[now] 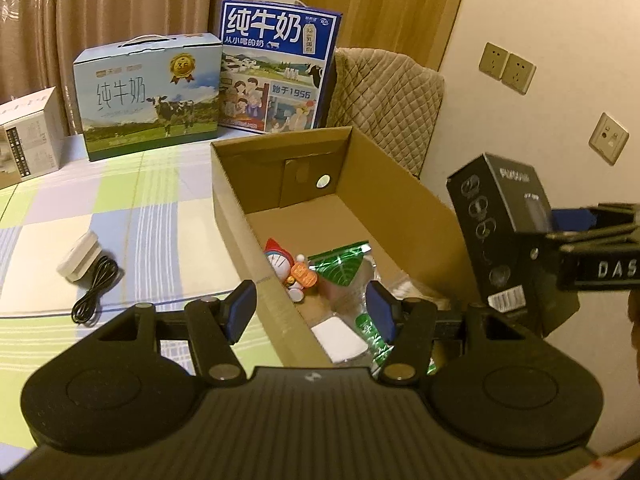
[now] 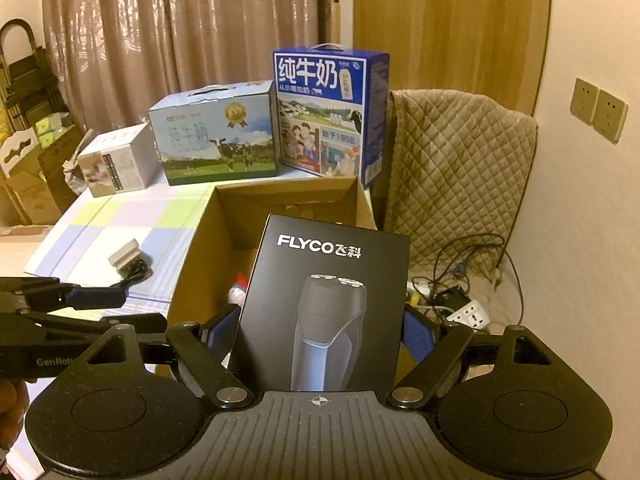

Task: Organize objects
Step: 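Lower the red cat figure into the cardboard box and open the left gripper, then lower the FLYCO box into the cardboard box and open the right gripper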

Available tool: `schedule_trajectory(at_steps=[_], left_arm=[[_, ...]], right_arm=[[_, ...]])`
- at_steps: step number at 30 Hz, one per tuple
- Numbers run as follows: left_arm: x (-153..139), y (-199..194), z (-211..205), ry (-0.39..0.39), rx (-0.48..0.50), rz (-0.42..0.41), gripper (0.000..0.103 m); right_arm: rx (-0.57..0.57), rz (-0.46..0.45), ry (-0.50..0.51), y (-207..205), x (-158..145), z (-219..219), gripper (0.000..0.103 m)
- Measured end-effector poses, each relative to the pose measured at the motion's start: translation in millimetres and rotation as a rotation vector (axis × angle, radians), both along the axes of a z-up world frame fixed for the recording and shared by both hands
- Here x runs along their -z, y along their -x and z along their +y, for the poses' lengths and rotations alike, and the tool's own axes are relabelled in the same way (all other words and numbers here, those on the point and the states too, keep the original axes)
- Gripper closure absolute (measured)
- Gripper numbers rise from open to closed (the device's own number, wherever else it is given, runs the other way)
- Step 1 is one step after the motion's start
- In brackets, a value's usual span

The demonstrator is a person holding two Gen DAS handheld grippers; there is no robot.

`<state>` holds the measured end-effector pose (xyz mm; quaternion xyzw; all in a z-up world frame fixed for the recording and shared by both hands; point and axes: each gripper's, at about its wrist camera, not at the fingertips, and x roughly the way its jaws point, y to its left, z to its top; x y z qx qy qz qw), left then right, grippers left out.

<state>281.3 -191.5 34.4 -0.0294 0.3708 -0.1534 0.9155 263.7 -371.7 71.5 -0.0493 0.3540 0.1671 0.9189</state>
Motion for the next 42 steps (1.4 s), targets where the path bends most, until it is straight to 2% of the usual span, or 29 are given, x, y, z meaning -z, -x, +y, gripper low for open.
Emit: schedule_trajectory(at_steps=[22,26,28,31,42], left_arm=[[-6,6,4,0.017,-0.006,-0.012,0.041],[-3,3,11,0.021,-0.021,-0.010,0.040],[-1,1,14,0.024,-0.029,-0.006,0.039],[2,0,19,0.022,-0.035,0.001,0.039],[7,14,36,0.022,-0.064,0.021,0.038]], right_arm=[[-0.001,-0.033,0.009,-4,-3,9,0.023],[0.022,-0.061,-0.055,-14,1,7,0.020],[0.048,-0.046,-0.097,-21,4,2,0.016],[0.077,-0.026,-0.129,-26,5,-3,0.014],[0.072,0.009,-0.117,-5,2,-6,0.014]])
